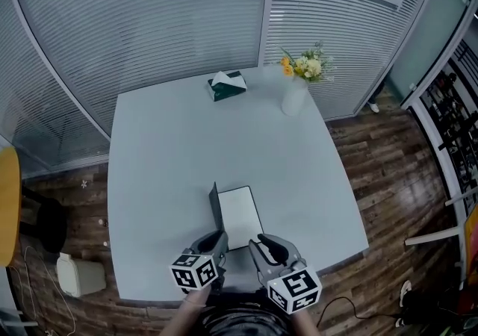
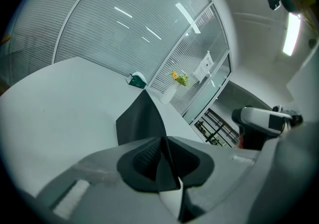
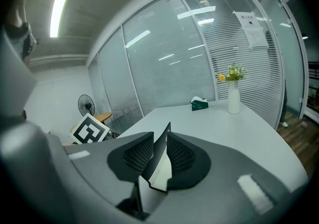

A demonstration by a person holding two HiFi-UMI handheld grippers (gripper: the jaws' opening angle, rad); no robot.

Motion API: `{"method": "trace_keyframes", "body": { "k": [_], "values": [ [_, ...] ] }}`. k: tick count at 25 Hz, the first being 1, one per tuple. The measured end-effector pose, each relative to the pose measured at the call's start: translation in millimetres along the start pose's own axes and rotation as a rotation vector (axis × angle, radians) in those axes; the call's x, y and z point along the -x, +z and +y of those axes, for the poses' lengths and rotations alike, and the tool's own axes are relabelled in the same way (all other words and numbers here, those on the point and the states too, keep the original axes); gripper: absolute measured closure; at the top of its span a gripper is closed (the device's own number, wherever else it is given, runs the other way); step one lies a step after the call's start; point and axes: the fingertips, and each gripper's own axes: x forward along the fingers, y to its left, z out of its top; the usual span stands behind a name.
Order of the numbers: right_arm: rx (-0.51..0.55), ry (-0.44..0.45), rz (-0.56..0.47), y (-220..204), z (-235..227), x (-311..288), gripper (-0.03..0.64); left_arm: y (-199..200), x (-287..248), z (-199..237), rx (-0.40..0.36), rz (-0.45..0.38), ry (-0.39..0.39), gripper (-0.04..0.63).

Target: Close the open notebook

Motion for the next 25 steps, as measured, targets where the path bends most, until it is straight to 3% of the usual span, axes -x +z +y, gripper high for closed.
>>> {"method": "trace_keyframes", "body": {
  "k": [6,25],
  "values": [
    [-0.002,-0.011,0.007,-2.5,-9.0,3.0,0.534,-6.1,-15.1,-12.3,-0.022,0.034,-0.014,0.546],
    [-0.021,-0.049,0.034,-8.9,-39.0,17.1,0.534,-32.7,-68.6,-30.5,0.039,0.122,-0.044,0.518]
  ]
}}
